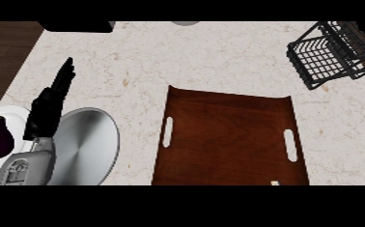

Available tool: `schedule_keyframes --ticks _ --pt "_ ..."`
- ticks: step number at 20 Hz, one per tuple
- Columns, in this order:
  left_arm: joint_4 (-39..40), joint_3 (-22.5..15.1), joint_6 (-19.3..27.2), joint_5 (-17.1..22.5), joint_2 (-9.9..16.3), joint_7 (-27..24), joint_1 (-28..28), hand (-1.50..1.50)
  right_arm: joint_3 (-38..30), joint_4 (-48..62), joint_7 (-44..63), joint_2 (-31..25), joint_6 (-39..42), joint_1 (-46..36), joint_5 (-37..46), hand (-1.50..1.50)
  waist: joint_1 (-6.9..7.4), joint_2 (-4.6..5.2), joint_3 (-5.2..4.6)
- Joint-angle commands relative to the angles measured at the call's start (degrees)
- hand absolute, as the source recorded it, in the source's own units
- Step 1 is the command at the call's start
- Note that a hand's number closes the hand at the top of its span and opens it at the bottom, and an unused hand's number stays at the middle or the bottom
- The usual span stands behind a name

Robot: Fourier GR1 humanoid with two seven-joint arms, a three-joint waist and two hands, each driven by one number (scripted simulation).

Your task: Pick the tomato from the tray and place it in the tiered basket

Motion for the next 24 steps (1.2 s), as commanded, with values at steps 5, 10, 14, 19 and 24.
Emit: schedule_keyframes --ticks 5,10,14,19,24 --pt "-0.8 -2.2 1.5 -2.0 -2.1 1.2 -0.5 0.00 -1.3 20.3 -10.8 0.1 -1.2 -7.9 0.7 1.50 0.49 0.14 0.03" --pt "3.7 0.0 0.2 -0.5 -0.6 -1.4 -2.7 0.00 -2.1 28.8 -18.1 -1.5 -1.1 -6.8 0.9 1.50 0.37 0.43 0.05" --pt "3.8 -1.3 2.7 -2.1 -2.9 -2.4 -2.1 0.00 -5.7 34.0 -11.6 -0.9 5.9 -8.4 -2.6 -1.50 0.46 0.52 0.06" --pt "4.1 1.1 0.5 -0.6 0.3 0.1 -5.5 0.00 -8.3 37.3 -16.2 -0.9 4.2 -9.1 -4.5 -1.50 0.35 0.48 0.11" --pt "1.4 -0.8 0.7 -0.8 -1.8 -1.3 -0.2 0.00 -14.1 38.0 -17.2 -3.2 4.7 -11.7 -9.9 -1.50 1.01 0.45 0.13"
